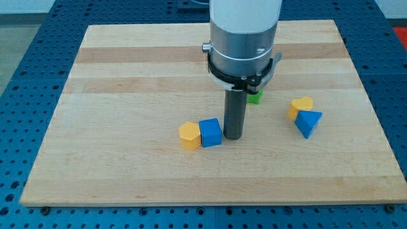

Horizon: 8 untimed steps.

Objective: Move the yellow heart to the right of the blue cube

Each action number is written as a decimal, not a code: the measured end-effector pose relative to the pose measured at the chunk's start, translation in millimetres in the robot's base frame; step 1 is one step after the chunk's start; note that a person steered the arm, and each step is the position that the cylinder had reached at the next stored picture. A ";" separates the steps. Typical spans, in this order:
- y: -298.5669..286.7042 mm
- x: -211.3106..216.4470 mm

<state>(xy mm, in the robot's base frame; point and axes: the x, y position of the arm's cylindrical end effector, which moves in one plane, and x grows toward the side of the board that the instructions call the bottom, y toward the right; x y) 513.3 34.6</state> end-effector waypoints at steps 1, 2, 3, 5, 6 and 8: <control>-0.3 5.6; -5.6 5.6; -12.6 8.9; -5.4 7.9; 45.4 9.3; 135.2 36.0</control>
<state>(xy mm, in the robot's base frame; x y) 549.3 169.8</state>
